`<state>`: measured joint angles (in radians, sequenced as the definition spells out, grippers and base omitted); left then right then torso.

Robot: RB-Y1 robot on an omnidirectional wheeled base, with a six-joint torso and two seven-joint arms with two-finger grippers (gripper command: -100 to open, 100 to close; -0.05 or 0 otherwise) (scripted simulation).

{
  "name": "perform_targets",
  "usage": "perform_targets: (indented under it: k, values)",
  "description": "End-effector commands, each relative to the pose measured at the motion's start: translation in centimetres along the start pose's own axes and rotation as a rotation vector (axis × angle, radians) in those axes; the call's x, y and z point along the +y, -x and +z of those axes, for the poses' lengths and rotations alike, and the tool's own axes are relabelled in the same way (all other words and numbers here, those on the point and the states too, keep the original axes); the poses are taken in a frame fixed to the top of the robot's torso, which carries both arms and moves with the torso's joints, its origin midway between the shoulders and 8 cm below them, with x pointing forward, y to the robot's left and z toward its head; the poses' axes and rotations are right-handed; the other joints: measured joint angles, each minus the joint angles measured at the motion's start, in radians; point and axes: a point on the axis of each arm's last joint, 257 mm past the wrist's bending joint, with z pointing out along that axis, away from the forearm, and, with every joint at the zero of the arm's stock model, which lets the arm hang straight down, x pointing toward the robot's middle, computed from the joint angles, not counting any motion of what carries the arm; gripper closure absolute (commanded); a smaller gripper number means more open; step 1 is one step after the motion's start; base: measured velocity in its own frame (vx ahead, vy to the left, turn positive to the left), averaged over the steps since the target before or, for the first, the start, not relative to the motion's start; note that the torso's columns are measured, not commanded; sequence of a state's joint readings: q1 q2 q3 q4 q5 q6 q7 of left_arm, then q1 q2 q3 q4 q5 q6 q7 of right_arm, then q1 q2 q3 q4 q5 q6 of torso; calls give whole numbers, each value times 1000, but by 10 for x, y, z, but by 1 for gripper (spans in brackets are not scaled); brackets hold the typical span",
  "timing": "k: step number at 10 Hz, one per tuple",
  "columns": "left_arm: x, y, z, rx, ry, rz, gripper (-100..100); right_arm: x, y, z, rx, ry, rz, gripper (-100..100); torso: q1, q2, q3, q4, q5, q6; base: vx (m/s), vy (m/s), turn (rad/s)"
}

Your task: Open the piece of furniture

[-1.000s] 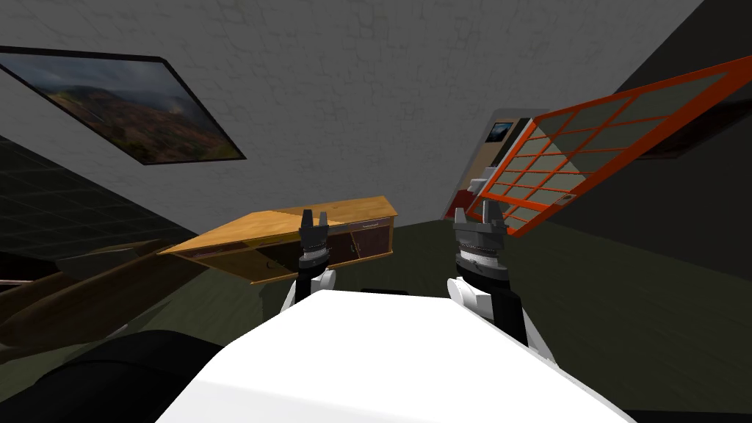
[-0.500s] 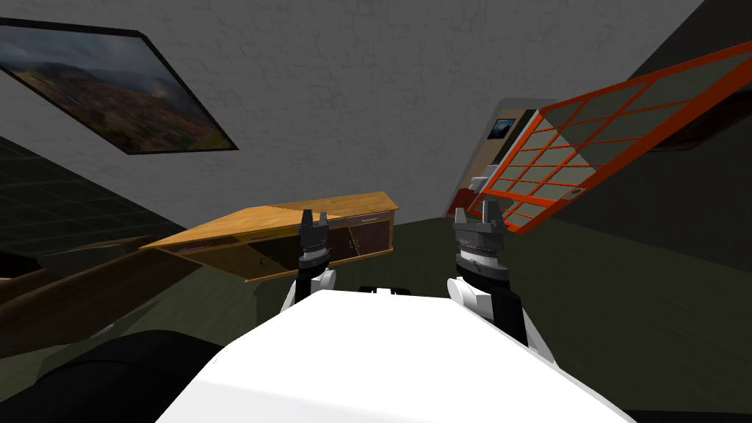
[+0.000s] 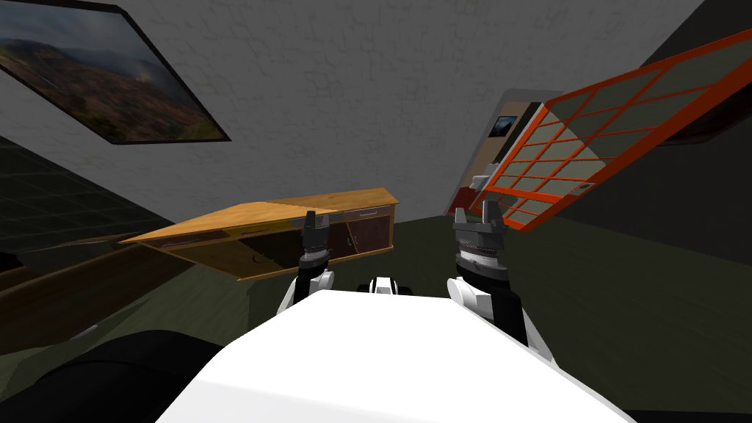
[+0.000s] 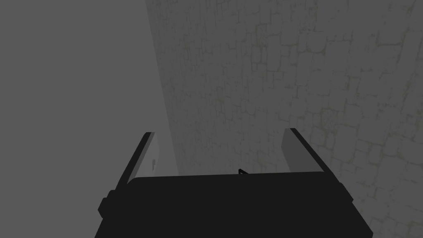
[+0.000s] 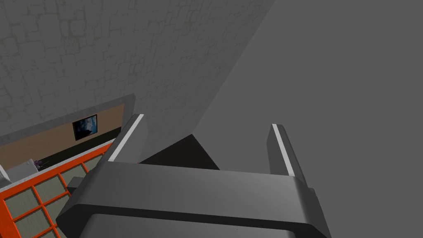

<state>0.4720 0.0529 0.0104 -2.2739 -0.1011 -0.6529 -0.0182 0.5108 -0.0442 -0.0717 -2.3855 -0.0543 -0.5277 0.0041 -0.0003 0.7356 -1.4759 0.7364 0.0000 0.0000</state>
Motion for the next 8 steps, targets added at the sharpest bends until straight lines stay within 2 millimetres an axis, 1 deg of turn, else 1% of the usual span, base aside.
perform_targets:
  k: [1, 4, 8]
  values:
    - [10, -7, -7, 53, 4, 4, -100, 0, 0, 0, 0, 0, 0, 0, 0, 0, -1, 1, 0, 0, 60, -13, 5]
    - [27, -10, -20, 87, 17, 1, -100, 0, 0, 0, 0, 0, 0, 0, -1, 2, -1, 1, 0, 0, 80, -27, 6]
    - [51, -10, -40, 106, 37, -9, -100, 0, 0, 0, 0, 0, 0, 0, 0, 2, 0, 2, 0, 0, 95, -34, 8]
